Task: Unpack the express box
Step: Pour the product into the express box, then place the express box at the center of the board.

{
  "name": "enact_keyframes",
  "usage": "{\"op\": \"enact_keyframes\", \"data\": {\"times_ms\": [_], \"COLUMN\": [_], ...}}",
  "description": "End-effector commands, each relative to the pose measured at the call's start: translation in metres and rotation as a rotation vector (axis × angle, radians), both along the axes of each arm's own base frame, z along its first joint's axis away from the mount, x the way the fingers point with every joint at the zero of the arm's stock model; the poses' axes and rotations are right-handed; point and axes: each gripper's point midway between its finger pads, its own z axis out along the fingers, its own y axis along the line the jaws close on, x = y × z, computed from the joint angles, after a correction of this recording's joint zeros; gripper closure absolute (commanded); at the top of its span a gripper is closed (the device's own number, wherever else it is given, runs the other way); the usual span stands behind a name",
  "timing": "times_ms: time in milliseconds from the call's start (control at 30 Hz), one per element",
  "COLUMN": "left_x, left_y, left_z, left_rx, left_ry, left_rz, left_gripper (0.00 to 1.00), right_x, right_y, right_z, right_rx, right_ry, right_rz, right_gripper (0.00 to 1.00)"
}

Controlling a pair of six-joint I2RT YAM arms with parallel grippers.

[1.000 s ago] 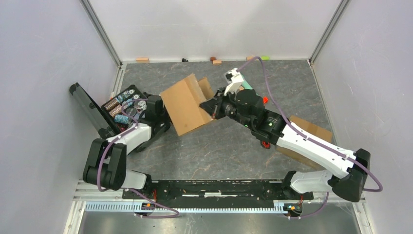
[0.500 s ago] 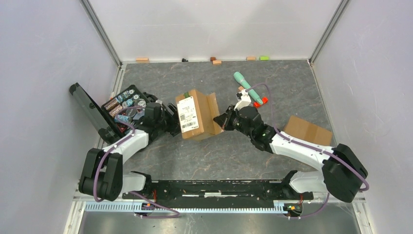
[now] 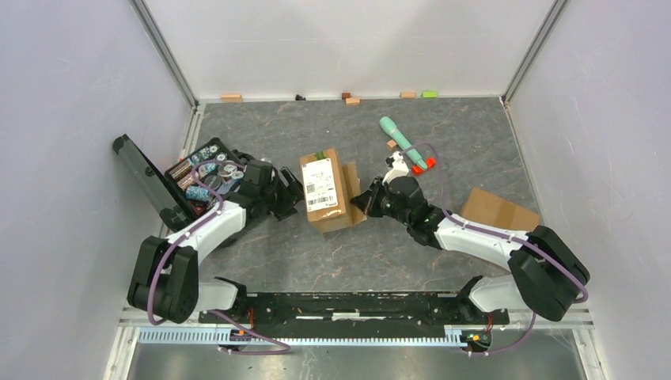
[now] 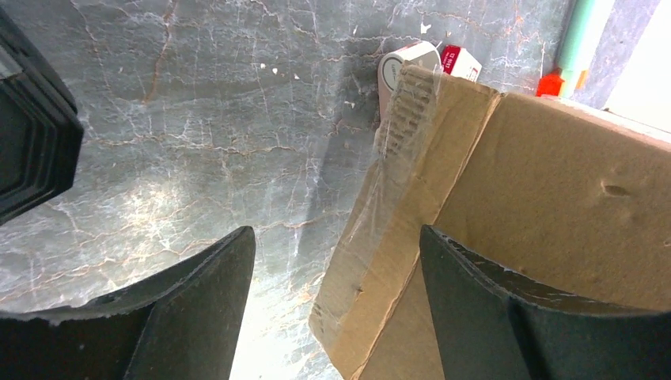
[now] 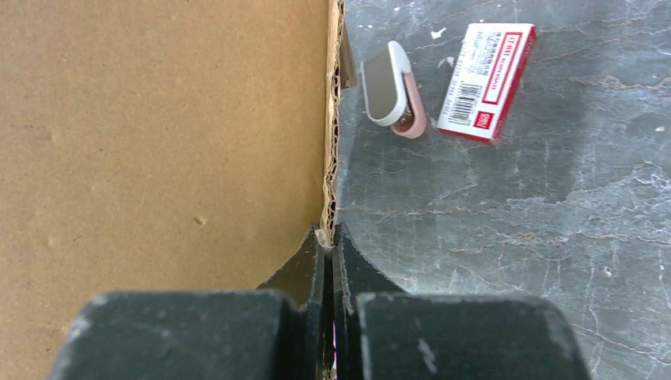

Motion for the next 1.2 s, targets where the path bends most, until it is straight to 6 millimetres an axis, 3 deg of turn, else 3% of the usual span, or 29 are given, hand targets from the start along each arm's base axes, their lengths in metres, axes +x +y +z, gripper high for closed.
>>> {"op": "enact_keyframes", "data": {"times_ms": [0,100,267,467,600,767,933,1033,1167], "left_x": [0.022,0.027,0.031,0.026,0.021,0.015,0.011,0.007,0.003], "left_y": [-0.01,0.002,0.015,0.03,0.032,0.027,0.02,0.015,0.01], "left_z": [0.064,0.076,0.082,0.071,0.071,0.079,0.084,0.086,0.088], "left_rx": [0.01,0.088,0.156,0.225,0.235,0.214,0.181,0.155,0.129], "left_ry": [-0.199,-0.218,-0.225,-0.205,-0.209,-0.233,-0.24,-0.24,-0.244], "left_rz": [-0.068,-0.06,-0.049,-0.029,-0.046,-0.084,-0.124,-0.149,-0.172], "left_gripper": [0.17,0.15,0.1,0.1,0.09,0.1,0.1,0.1,0.1], "right_x": [-0.008,0.012,0.056,0.103,0.139,0.183,0.223,0.237,0.243], "right_y": [0.022,0.007,-0.021,-0.034,-0.02,0.012,0.026,0.031,0.031], "right_z": [0.062,0.109,0.171,0.194,0.212,0.202,0.162,0.138,0.135], "right_rx": [0.116,0.108,-0.154,-0.441,-0.546,-0.699,-0.846,-0.897,-0.993], "right_ry": [-0.065,-0.154,-0.341,-0.457,-0.562,-0.649,-0.642,-0.63,-0.637], "right_rz": [0.105,0.046,-0.045,-0.109,-0.08,0.024,0.043,0.022,-0.059], "right_gripper": [1.0,1.0,1.0,1.0,1.0,1.0,1.0,1.0,1.0]}}
